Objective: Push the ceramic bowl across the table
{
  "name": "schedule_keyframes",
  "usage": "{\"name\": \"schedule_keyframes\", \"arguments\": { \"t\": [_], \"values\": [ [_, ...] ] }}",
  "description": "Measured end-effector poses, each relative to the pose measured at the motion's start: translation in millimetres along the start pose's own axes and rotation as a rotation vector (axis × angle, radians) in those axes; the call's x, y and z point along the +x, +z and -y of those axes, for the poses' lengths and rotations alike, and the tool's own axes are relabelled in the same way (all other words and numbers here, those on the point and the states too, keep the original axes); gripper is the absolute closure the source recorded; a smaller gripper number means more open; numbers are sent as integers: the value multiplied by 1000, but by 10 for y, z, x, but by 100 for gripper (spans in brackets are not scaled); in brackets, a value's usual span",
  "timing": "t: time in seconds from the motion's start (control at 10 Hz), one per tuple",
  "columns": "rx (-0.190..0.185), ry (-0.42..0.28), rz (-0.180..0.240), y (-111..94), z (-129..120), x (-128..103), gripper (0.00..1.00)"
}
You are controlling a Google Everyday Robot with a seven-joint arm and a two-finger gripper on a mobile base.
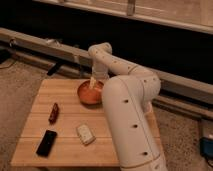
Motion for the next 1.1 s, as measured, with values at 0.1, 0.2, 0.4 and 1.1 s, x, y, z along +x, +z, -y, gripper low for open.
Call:
{"name": "schedule_keyframes", "arguments": {
  "t": [0.1,0.2,0.4,1.1],
  "values": [
    [-4,-1,-7,69,4,-16,20],
    [-8,-4,-14,120,-7,-31,20],
    [-15,-14,-28,212,-53,-49,20],
    [-45,-89,-29,185,-417,13,20]
  ]
}}
